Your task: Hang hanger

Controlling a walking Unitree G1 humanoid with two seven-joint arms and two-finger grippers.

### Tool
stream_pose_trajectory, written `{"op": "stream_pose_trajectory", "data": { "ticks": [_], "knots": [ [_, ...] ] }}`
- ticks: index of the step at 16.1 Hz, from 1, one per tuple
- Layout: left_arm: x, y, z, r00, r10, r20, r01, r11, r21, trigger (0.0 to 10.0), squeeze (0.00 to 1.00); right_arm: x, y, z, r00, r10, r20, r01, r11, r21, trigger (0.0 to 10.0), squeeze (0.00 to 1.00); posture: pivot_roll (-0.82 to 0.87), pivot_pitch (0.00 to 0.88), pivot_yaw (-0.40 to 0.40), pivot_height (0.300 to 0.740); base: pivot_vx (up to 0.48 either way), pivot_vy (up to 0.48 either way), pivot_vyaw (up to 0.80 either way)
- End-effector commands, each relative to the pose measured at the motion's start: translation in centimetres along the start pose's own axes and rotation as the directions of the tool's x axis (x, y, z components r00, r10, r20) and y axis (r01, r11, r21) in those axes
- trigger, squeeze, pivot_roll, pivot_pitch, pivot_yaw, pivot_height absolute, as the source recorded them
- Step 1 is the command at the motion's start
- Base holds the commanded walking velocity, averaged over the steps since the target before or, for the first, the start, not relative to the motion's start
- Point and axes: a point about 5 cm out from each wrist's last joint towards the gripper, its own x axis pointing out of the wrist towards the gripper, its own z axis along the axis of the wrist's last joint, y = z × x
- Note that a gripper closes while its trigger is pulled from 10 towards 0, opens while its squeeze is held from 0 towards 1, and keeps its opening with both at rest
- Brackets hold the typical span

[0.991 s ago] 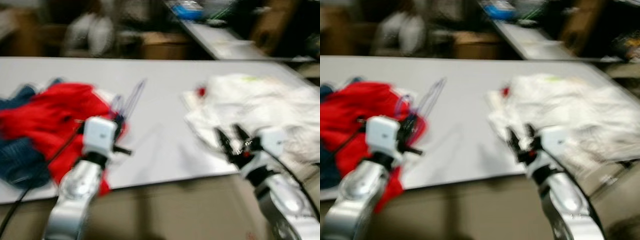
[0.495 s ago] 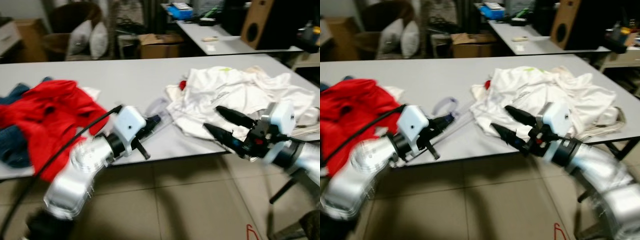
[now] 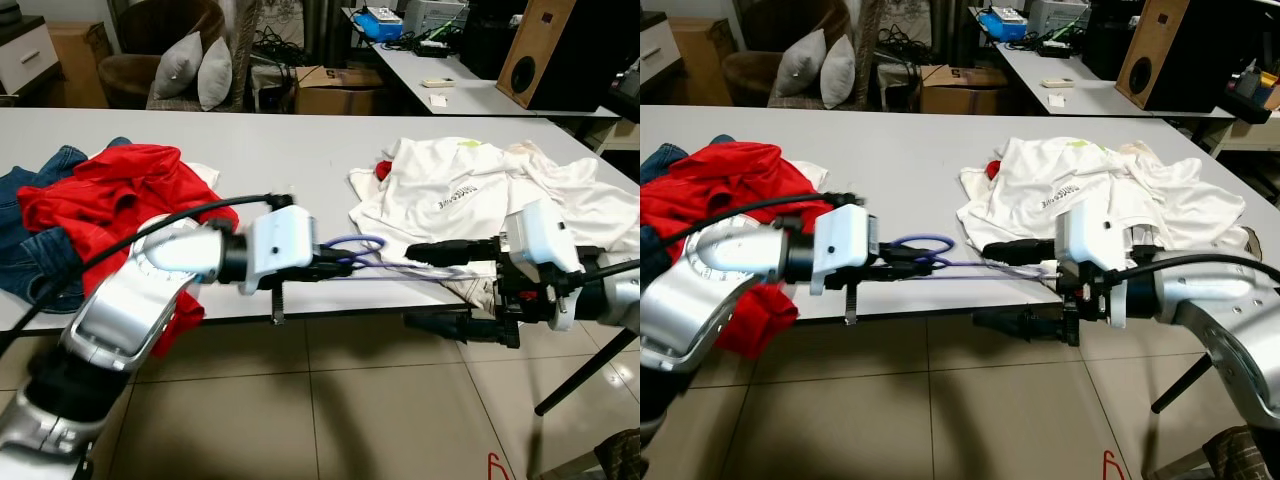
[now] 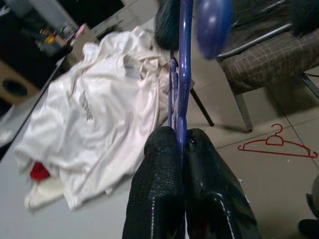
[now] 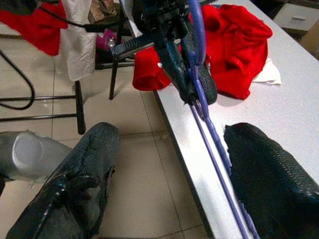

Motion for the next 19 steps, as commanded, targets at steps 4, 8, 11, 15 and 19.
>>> {"op": "stream_pose_trajectory", "data": {
  "ticks": [4, 8, 11, 15, 19],
  "knots": [
    [0.3, 0.5, 0.8, 0.997, -0.079, -0.027, 0.081, 0.993, 0.089, 10.0, 0.00, 0.4, -0.4, -0.8, 0.998, 0.000, -0.065, -0.001, 1.000, -0.019, 0.0, 0.00, 0.06, 0.000, -0.044, 0.740, 0.000, 0.000, 0.00],
    [0.7, 1.0, 1.5, 0.993, -0.118, -0.023, 0.120, 0.984, 0.128, 10.0, 0.00, 1.1, -0.9, -0.9, 0.998, -0.021, -0.061, 0.018, 0.999, -0.044, 0.0, 0.00, 0.07, 0.000, -0.043, 0.740, 0.000, 0.000, 0.00],
    [0.8, 1.1, 1.4, 0.991, -0.130, -0.031, 0.133, 0.981, 0.143, 10.0, 0.00, 1.5, -0.9, -0.6, 0.999, -0.010, -0.044, 0.008, 0.999, -0.053, 0.0, 0.00, 0.07, 0.000, -0.038, 0.740, 0.000, 0.000, 0.00],
    [1.0, 1.5, 1.6, 0.991, -0.131, -0.016, 0.132, 0.980, 0.150, 10.0, 0.00, 2.1, -1.0, -0.6, 0.999, 0.002, -0.037, -0.004, 0.998, -0.060, 0.0, 0.00, 0.07, 0.000, -0.038, 0.740, 0.000, 0.000, 0.00],
    [1.2, 1.3, 2.0, 0.989, -0.150, 0.010, 0.147, 0.978, 0.149, 10.0, 0.00, 2.3, -1.3, -0.6, 0.999, 0.000, -0.036, -0.002, 0.998, -0.067, 0.0, 0.00, 0.07, 0.000, -0.043, 0.740, 0.000, 0.000, 0.00]
  ]
}}
